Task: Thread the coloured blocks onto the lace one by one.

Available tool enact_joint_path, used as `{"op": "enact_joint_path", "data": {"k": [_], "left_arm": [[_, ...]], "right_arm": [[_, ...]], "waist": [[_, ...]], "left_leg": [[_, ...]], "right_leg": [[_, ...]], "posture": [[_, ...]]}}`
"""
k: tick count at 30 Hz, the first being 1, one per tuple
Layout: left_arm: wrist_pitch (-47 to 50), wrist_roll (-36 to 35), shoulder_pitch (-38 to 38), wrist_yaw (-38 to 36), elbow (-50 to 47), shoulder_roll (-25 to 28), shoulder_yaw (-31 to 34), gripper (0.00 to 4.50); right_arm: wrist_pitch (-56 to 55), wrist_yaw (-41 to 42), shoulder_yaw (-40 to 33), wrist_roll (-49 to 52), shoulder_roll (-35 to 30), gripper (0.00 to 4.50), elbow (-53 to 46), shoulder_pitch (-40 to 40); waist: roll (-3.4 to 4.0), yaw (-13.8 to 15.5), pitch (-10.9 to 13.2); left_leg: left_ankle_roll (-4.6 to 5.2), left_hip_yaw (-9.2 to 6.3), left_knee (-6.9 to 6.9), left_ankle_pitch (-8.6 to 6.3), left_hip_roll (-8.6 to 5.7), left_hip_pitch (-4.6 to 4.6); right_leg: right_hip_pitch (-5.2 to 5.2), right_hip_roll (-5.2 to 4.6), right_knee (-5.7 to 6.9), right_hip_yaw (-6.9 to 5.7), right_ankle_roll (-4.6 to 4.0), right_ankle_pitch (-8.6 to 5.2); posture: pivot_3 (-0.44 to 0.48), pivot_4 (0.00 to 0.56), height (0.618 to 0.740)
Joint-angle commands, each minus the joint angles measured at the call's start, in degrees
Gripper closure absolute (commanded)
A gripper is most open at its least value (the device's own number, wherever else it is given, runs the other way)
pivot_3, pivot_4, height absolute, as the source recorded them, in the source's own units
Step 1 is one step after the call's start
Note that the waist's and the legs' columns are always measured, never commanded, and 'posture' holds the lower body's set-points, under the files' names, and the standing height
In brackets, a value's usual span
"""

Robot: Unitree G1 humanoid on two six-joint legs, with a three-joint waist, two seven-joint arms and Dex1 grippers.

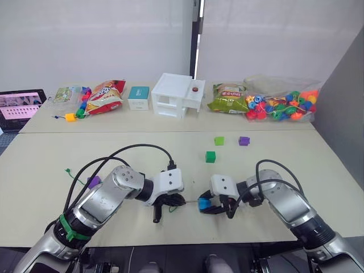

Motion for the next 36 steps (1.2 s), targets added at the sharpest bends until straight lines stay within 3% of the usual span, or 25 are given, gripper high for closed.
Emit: {"op": "enact_joint_path", "data": {"k": [1,36], "left_arm": [[3.7,-1.0,0.6,2.3,-5.0,0.9,1.2,4.47],[2.4,-1.0,-1.3,5.7,-0.5,-2.7,-3.4,4.47]], "right_arm": [[2.1,-2.0,0.4,-0.8,0.0,3.14,-0.6,2.0],[2.5,-2.9,0.2,0.7,0.5,3.14,-2.6,3.3]], "waist": [[0.0,-0.1,0.0],[0.0,-0.1,0.0]], "left_leg": [[0.0,0.0,0.0,0.0,0.01,0.0],[0.0,0.0,0.0,0.0,0.0,0.03]], "right_leg": [[0.0,0.01,0.0,0.0,0.0,0.0],[0.04,0.01,0.0,0.0,0.0,0.0]], "posture": [[0.0,0.15,0.74],[0.0,0.15,0.74]]}}
